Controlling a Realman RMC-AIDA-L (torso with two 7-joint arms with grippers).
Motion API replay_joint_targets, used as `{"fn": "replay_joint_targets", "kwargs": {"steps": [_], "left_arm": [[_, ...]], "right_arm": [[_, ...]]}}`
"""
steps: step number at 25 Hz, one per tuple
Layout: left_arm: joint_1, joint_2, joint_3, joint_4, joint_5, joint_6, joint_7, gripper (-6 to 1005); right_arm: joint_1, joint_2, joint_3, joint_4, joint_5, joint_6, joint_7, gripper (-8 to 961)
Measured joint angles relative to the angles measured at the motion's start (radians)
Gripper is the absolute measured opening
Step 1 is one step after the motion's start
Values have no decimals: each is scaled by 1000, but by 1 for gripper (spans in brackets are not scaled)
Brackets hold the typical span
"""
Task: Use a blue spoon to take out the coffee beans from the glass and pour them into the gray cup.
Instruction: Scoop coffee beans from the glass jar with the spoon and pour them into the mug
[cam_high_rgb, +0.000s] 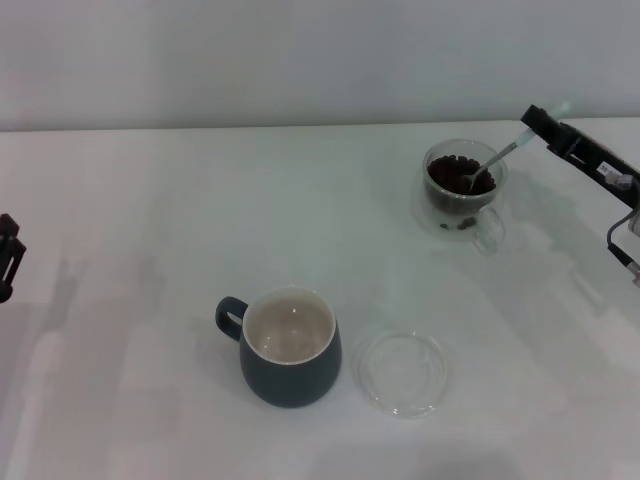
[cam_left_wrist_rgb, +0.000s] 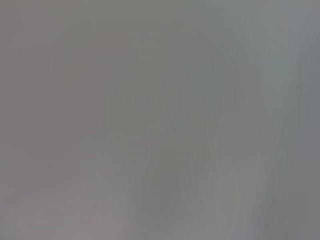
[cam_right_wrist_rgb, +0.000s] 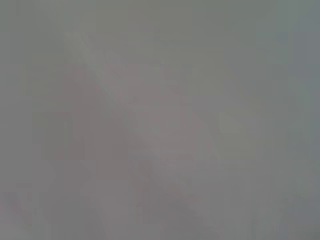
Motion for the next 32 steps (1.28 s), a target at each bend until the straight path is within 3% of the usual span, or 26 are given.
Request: {"fn": "replay_joint_targets", "kwargs": {"steps": [9, 32], "left_arm": [[0, 0, 0, 0, 1, -2, 79, 757], [-5, -1, -7, 1, -7, -38, 141, 757]], "right_arm": [[8, 2, -7, 13, 19, 51, 136, 189], [8, 3, 1, 58, 135, 80, 183, 202]]}}
